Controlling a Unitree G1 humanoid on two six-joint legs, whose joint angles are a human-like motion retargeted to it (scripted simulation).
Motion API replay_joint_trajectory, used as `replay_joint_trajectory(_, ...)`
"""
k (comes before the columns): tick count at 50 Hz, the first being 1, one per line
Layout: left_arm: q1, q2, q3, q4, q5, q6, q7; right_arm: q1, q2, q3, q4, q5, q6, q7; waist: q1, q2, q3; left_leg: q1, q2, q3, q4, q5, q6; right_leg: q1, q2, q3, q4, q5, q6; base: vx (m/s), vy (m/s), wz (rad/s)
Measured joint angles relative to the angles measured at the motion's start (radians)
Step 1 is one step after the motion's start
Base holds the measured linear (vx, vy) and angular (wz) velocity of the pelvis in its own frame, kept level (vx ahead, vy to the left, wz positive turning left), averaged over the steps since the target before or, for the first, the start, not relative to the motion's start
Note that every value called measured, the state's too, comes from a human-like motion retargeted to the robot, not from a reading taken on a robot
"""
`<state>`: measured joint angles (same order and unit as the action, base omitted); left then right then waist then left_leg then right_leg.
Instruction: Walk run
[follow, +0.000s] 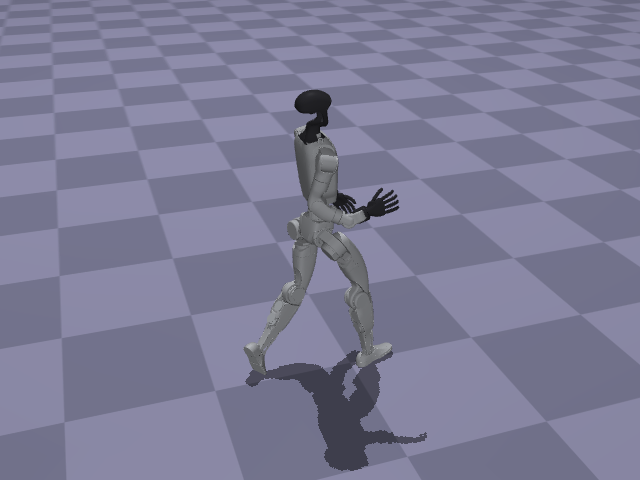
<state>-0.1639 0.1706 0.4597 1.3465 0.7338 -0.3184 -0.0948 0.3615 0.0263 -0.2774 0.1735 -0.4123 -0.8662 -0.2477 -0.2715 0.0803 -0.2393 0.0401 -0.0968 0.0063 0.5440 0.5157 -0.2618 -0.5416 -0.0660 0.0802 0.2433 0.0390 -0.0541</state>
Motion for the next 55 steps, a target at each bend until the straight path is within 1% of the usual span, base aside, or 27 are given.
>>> replay_joint_trajectory(2, 0.065, -0.013, -0.008, 0.084, 0.058, 0.050, -0.056, -0.032, -0.006, 0.011, 0.004, 0.017, 0.004, 0.009, 0.017, 0.050, 0.060, -0.124, 0.120, 0.039, 0.369, 0.008, 0.000, 0.069, 0.061, -0.150, 0.074, -0.074, -0.052, 0.98, -0.49, -0.47)
replay_joint_trajectory(3, 0.099, -0.018, -0.012, 0.131, 0.088, 0.076, -0.081, -0.046, -0.014, 0.022, 0.003, 0.015, 0.005, 0.007, 0.003, 0.036, 0.064, -0.159, 0.105, -0.001, 0.385, 0.008, 0.000, 0.121, 0.066, -0.163, 0.035, -0.080, -0.074, 1.14, -0.88, -0.22)
replay_joint_trajectory(5, 0.170, -0.024, -0.021, 0.211, 0.159, 0.120, -0.103, -0.085, -0.033, 0.035, 0.013, 0.000, 0.006, -0.004, 0.017, -0.016, 0.061, -0.248, 0.137, 0.102, 0.419, -0.107, 0.120, 0.204, 0.074, -0.138, -0.032, -0.090, -0.105, 1.14, -0.80, -0.47)
replay_joint_trajectory(7, 0.259, -0.045, -0.033, 0.267, 0.238, 0.161, -0.055, -0.120, -0.047, 0.033, 0.032, -0.014, -0.001, -0.007, 0.055, -0.032, 0.067, -0.359, 0.165, 0.153, 0.436, -0.220, 0.197, 0.267, 0.117, -0.102, -0.080, -0.092, -0.121, 1.00, -0.45, -1.10)
replay_joint_trajectory(12, 0.499, -0.115, 0.005, 0.353, 0.376, 0.222, 0.071, -0.153, -0.064, 0.059, 0.026, 0.067, -0.019, 0.036, 0.208, -0.120, 0.077, -0.585, 0.116, 0.231, 0.159, -0.423, 0.306, 0.413, 0.140, -0.008, -0.179, -0.099, -0.150, 1.08, -0.37, -1.58)
replay_joint_trajectory(15, 0.626, -0.144, 0.022, 0.353, 0.417, 0.255, 0.004, -0.166, -0.068, 0.060, 0.019, 0.157, -0.022, 0.078, 0.294, -0.133, 0.091, -0.661, 0.119, 0.236, -0.135, -0.448, 0.384, 0.497, 0.185, 0.023, -0.206, -0.134, -0.172, 1.10, -0.27, -1.21)
replay_joint_trajectory(17, 0.685, -0.153, 0.035, 0.353, 0.443, 0.286, -0.044, -0.172, -0.076, 0.041, 0.020, 0.201, -0.023, 0.098, 0.334, -0.146, 0.097, -0.699, 0.109, 0.266, -0.313, -0.514, 0.457, 0.544, 0.196, 0.046, -0.208, -0.156, -0.183, 1.19, -0.15, -0.63)
replay_joint_trajectory(19, 0.727, -0.157, 0.053, 0.353, 0.457, 0.325, -0.073, -0.169, -0.081, 0.017, 0.026, 0.219, -0.028, 0.109, 0.353, -0.163, 0.097, -0.718, 0.060, 0.245, -0.470, -0.580, 0.471, 0.592, 0.185, 0.025, -0.203, -0.159, -0.174, 1.27, -0.08, -0.05)
replay_joint_trajectory(20, 0.743, -0.157, 0.063, 0.353, 0.456, 0.347, -0.084, -0.164, -0.082, 0.006, 0.031, 0.219, -0.031, 0.110, 0.350, -0.169, 0.093, -0.722, 0.028, 0.221, -0.534, -0.607, 0.469, 0.615, 0.178, -0.004, -0.200, -0.150, -0.161, 1.45, -0.04, 0.24)
replay_joint_trajectory(21, 0.748, -0.155, 0.076, 0.353, 0.445, 0.366, -0.095, -0.155, -0.078, -0.001, 0.040, 0.210, -0.031, 0.102, 0.352, -0.165, 0.091, -0.710, 0.035, 0.262, -0.537, -0.633, 0.419, 0.641, 0.194, 0.006, -0.186, -0.121, -0.140, 1.37, -0.04, 0.14)
replay_joint_trajectory(22, 0.750, -0.153, 0.091, 0.353, 0.431, 0.380, -0.104, -0.144, -0.072, -0.009, 0.048, 0.198, -0.031, 0.092, 0.359, -0.167, 0.085, -0.700, 0.041, 0.299, -0.523, -0.649, 0.401, 0.663, 0.201, 0.012, -0.172, -0.083, -0.113, 1.09, -0.03, -0.19)
replay_joint_trajectory(23, 0.746, -0.153, 0.108, 0.353, 0.414, 0.386, -0.109, -0.128, -0.064, -0.017, 0.055, 0.180, -0.030, 0.076, 0.375, -0.180, 0.073, -0.696, 0.048, 0.329, -0.476, -0.646, 0.445, 0.675, 0.189, 0.010, -0.154, -0.023, -0.072, 1.14, -0.03, -0.50)
replay_joint_trajectory(25, 0.729, -0.152, 0.142, 0.353, 0.371, 0.371, -0.101, -0.089, -0.045, -0.025, 0.065, 0.152, -0.030, 0.045, 0.421, -0.206, 0.042, -0.674, 0.084, 0.466, -0.415, -0.571, 0.467, 0.692, 0.148, -0.036, -0.108, 0.166, 0.029, 1.54, 0.00, -0.83)
replay_joint_trajectory(28, 0.659, -0.141, 0.169, 0.353, 0.262, 0.301, -0.081, -0.043, -0.007, -0.008, 0.086, 0.155, -0.027, 0.056, 0.407, -0.212, 0.008, -0.694, 0.033, 0.207, -0.294, -0.541, 0.473, 0.646, 0.155, -0.032, 0.113, 0.460, 0.212, 1.57, -0.06, -0.09)
replay_joint_trajectory(30, 0.564, -0.114, 0.143, 0.353, 0.177, 0.250, -0.076, -0.039, -0.004, 0.015, 0.096, 0.170, -0.018, 0.057, 0.339, -0.237, 0.049, -0.668, -0.091, 0.064, -0.179, -0.640, 0.465, 0.533, 0.179, -0.006, 0.507, 0.485, 0.307, 1.46, -0.25, 1.24)
replay_joint_trajectory(32, 0.436, -0.073, 0.103, 0.350, 0.108, 0.212, -0.038, -0.049, 0.000, 0.020, 0.102, 0.177, -0.018, 0.076, 0.324, -0.188, 0.045, -0.571, 0.009, 0.164, -0.184, -0.682, 0.465, 0.448, 0.256, -0.007, 0.607, 0.477, 0.293, 0.97, -0.24, 0.32)
replay_joint_trajectory(33, 0.372, -0.057, 0.091, 0.338, 0.091, 0.207, -0.009, -0.052, 0.007, 0.017, 0.105, 0.175, -0.019, 0.089, 0.331, -0.139, 0.029, -0.526, 0.080, 0.178, -0.219, -0.686, 0.457, 0.401, 0.307, -0.029, 0.576, 0.454, 0.243, 0.78, -0.13, -0.37)
replay_joint_trajectory(35, 0.258, -0.046, 0.088, 0.277, 0.100, 0.200, 0.039, -0.053, 0.011, 0.003, 0.107, 0.163, -0.015, 0.095, 0.340, -0.101, 0.024, -0.454, 0.084, 0.145, -0.254, -0.715, 0.449, 0.306, 0.304, -0.055, 0.584, 0.359, 0.174, 1.08, -0.13, -0.16)
replay_joint_trajectory(37, 0.161, -0.038, 0.070, 0.198, 0.105, 0.157, 0.063, -0.041, 0.011, -0.006, 0.097, 0.149, -0.017, 0.075, 0.300, -0.081, 0.032, -0.371, 0.072, 0.118, -0.303, -0.717, 0.434, 0.225, 0.271, -0.058, 0.548, 0.248, 0.165, 1.12, -0.17, 1.03)
replay_joint_trajectory(40, 0.020, -0.008, 0.012, 0.102, 0.047, 0.073, 0.070, -0.028, 0.004, -0.007, 0.072, 0.151, -0.021, 0.080, 0.197, -0.042, 0.042, -0.241, 0.075, 0.107, -0.392, -0.716, 0.424, 0.117, 0.158, -0.110, 0.397, 0.088, 0.155, 1.17, -0.30, 1.49)
replay_joint_trajectory(42, -0.065, 0.024, -0.023, 0.052, -0.003, 0.029, 0.049, -0.024, -0.009, -0.006, 0.058, 0.168, -0.022, 0.096, 0.150, -0.044, 0.049, -0.165, 0.050, 0.087, -0.425, -0.733, 0.420, 0.077, 0.073, -0.111, 0.223, 0.075, 0.171, 0.94, -0.29, 1.03)
replay_joint_trajectory(45, -0.184, 0.082, -0.045, -0.007, -0.056, -0.020, -0.016, -0.034, -0.030, -0.012, 0.043, 0.184, -0.022, 0.112, 0.086, -0.058, 0.069, -0.049, 0.027, 0.064, -0.451, -0.770, 0.391, 0.026, -0.051, -0.140, -0.014, 0.051, 0.129, 1.00, -0.38, 0.80)
replay_joint_trajectory(48, -0.263, 0.139, -0.025, -0.040, -0.057, -0.064, -0.042, -0.052, -0.035, -0.013, 0.037, 0.153, -0.019, 0.097, 0.069, -0.039, 0.084, 0.037, 0.056, 0.070, -0.453, -0.787, 0.325, -0.011, -0.046, -0.059, -0.238, -0.019, 0.110, 1.15, -0.56, 0.01)
replay_joint_trajectory(50, -0.271, 0.154, -0.019, -0.049, -0.053, -0.074, -0.015, -0.048, -0.029, -0.009, 0.037, 0.126, -0.016, 0.075, 0.059, -0.014, 0.086, 0.083, 0.087, 0.069, -0.428, -0.748, 0.270, -0.009, -0.053, -0.114, -0.300, -0.050, 0.119, 1.25, -0.69, -0.05)
replay_joint_trajectory(52, -0.253, 0.149, -0.021, -0.033, -0.067, -0.077, 0.044, -0.048, -0.022, -0.011, 0.045, 0.106, -0.012, 0.061, 0.042, 0.001, 0.074, 0.103, 0.117, 0.069, -0.381, -0.622, 0.196, 0.003, -0.054, -0.208, -0.219, -0.052, 0.050, 0.99, -0.51, 0.37)
replay_joint_trajectory(53, -0.237, 0.144, -0.020, -0.016, -0.074, -0.083, 0.072, -0.049, -0.016, -0.012, 0.050, 0.097, -0.009, 0.060, 0.030, -0.003, 0.062, 0.106, 0.124, 0.077, -0.347, -0.529, 0.161, -0.001, -0.081, -0.312, -0.164, -0.039, 0.054, 0.87, -0.46, 0.59)
replay_joint_trajectory(55, -0.178, 0.138, -0.015, 0.024, -0.063, -0.100, 0.090, -0.042, -0.007, 0.004, 0.055, 0.090, -0.004, 0.056, -0.011, -0.024, 0.054, 0.100, 0.133, 0.075, -0.218, -0.280, 0.113, 0.014, -0.069, -0.185, -0.095, 0.072, 0.081, 1.31, -0.86, 0.50)
